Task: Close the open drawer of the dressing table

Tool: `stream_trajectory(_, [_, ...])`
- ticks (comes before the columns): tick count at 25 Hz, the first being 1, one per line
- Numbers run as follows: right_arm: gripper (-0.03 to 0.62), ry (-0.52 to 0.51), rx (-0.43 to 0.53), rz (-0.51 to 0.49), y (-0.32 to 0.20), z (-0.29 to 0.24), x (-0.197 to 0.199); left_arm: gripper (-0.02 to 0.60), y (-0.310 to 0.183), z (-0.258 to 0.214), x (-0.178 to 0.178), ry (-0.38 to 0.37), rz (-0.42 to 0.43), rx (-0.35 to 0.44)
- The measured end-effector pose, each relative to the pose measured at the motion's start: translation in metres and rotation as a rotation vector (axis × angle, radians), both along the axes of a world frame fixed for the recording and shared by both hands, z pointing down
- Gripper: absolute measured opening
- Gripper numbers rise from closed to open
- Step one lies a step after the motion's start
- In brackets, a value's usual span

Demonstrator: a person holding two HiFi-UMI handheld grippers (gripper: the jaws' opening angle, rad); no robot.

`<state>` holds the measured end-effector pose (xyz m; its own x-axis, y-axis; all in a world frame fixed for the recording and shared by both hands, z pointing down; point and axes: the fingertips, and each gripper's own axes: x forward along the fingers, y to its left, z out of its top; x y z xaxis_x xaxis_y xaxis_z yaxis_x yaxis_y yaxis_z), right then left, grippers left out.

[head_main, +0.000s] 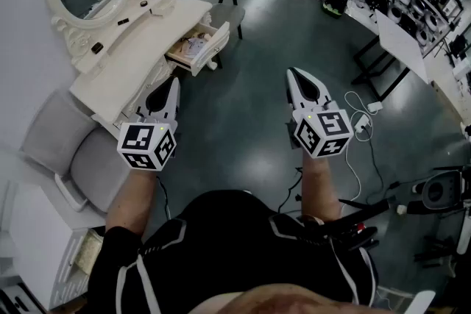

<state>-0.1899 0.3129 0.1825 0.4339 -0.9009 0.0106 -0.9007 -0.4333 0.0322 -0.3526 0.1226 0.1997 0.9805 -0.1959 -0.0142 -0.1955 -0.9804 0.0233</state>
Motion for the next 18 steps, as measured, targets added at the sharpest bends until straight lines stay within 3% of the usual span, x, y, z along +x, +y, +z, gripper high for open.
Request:
stream_trajectory(5, [0.003,-0.004,-0.002,-0.02,-0.002,0.0,-0.006,0.003,0.005,-0.007,-0.007,0.058,-0.038,-0.053])
stream_trajectory(18, [0.005,-0.007,0.037,0.003,0.017,-0.007,0.016,0.003,0.009,-0.011,0.01,0.037,-0.061,-0.005])
